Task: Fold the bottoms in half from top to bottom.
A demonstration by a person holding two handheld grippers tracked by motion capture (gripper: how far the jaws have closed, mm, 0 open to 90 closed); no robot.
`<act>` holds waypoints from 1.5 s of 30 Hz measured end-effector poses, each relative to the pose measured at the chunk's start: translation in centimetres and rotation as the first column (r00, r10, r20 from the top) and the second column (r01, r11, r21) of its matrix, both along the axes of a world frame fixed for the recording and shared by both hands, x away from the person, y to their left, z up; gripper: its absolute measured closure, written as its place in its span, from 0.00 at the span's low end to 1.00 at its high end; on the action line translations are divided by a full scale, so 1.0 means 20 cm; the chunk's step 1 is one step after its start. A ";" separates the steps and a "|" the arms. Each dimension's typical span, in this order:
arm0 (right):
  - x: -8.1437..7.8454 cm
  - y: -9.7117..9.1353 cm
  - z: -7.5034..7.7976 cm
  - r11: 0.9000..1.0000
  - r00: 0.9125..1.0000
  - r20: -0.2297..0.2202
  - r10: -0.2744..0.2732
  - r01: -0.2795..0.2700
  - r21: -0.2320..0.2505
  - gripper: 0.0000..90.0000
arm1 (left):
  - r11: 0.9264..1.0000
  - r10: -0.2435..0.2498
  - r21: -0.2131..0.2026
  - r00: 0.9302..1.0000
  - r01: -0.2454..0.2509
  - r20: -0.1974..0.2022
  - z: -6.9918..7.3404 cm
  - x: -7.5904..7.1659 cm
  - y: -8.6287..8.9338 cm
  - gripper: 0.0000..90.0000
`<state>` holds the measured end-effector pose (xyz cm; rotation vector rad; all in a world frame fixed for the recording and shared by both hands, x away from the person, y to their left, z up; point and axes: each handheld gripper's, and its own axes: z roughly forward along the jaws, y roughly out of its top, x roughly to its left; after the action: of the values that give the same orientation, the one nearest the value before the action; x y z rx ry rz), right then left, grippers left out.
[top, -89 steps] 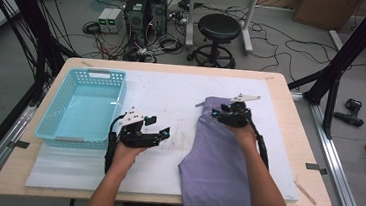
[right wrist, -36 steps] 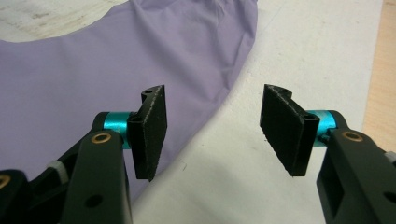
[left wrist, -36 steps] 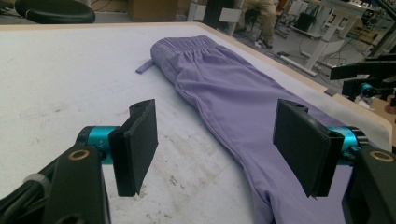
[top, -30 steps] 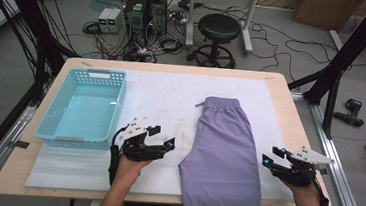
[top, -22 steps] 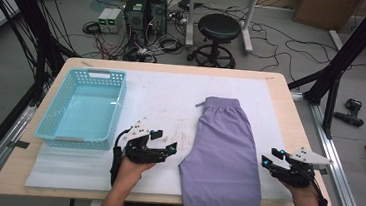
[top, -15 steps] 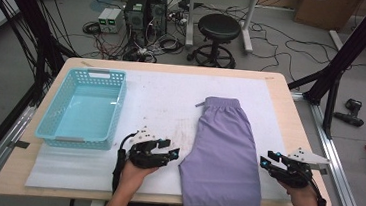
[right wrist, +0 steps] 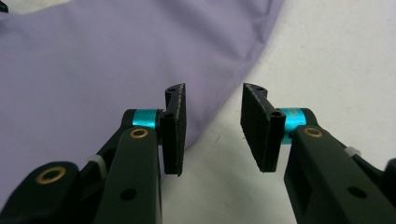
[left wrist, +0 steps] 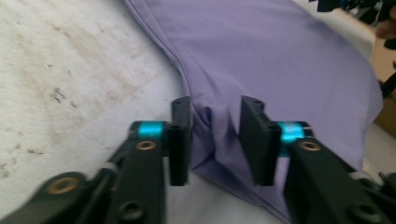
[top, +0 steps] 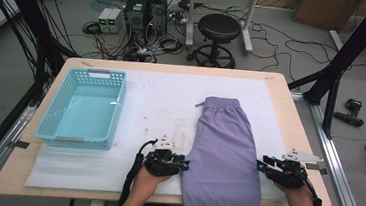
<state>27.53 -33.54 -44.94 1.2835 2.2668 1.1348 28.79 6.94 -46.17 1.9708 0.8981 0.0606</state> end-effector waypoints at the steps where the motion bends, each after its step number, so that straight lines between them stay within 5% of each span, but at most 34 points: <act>1: 0.00 0.01 -0.01 1.000 1.000 -0.007 0.001 -0.001 -0.008 0.69 | 1.000 -0.002 0.011 1.000 0.002 -0.004 0.00 0.00 -0.01 0.88; 5: 0.01 0.05 -0.03 0.998 1.000 -0.022 0.008 -0.009 -0.057 0.78 | 1.000 0.005 0.026 1.000 -0.005 -0.009 0.00 -0.01 -0.01 0.96; 7: 0.01 0.05 -0.02 0.998 1.000 -0.027 0.005 -0.007 -0.070 0.97 | 1.000 0.008 0.024 1.000 -0.008 -0.014 0.00 -0.02 -0.01 0.97; 8: 0.01 0.06 -0.02 0.997 0.999 -0.031 0.020 -0.022 -0.072 0.99 | 1.000 0.009 0.023 1.000 -0.009 -0.013 0.00 -0.03 -0.01 0.97; 24: -0.17 0.09 0.00 0.996 0.992 -0.107 0.064 -0.070 -0.050 1.00 | 1.000 -0.011 -0.014 1.000 0.011 0.000 -0.02 -0.25 0.06 0.97; 26: -0.18 0.09 0.00 0.996 0.993 -0.099 0.067 -0.072 -0.048 0.98 | 1.000 -0.006 -0.029 1.000 0.006 0.012 -0.01 -0.25 0.06 0.91; 29: -0.15 0.07 0.02 0.999 0.998 -0.058 0.037 -0.039 -0.037 0.76 | 0.998 0.013 -0.060 0.999 -0.011 0.035 0.01 -0.21 0.07 0.69; 37: 0.15 0.07 0.10 1.000 0.999 0.047 -0.018 0.018 0.011 0.53 | 0.985 0.056 -0.170 0.991 -0.035 0.118 0.11 0.01 0.12 0.55; 41: 0.30 0.11 0.14 1.000 0.996 0.092 0.001 -0.001 -0.004 0.44 | 0.966 0.095 -0.254 0.980 -0.047 0.177 0.18 0.18 0.13 0.47; 43: 0.35 0.12 0.15 1.000 0.997 0.079 -0.012 0.012 0.000 0.42 | 0.955 0.096 -0.295 0.978 -0.037 0.188 0.19 0.25 0.12 0.44; 45: 0.40 0.13 0.16 1.000 0.997 0.077 -0.014 0.014 -0.006 0.37 | 0.955 0.100 -0.295 0.976 -0.039 0.195 0.19 0.30 0.11 0.41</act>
<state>35.49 -30.89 -41.72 1.2298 2.2013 1.1508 34.86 9.05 -42.34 1.6269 0.7905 0.1644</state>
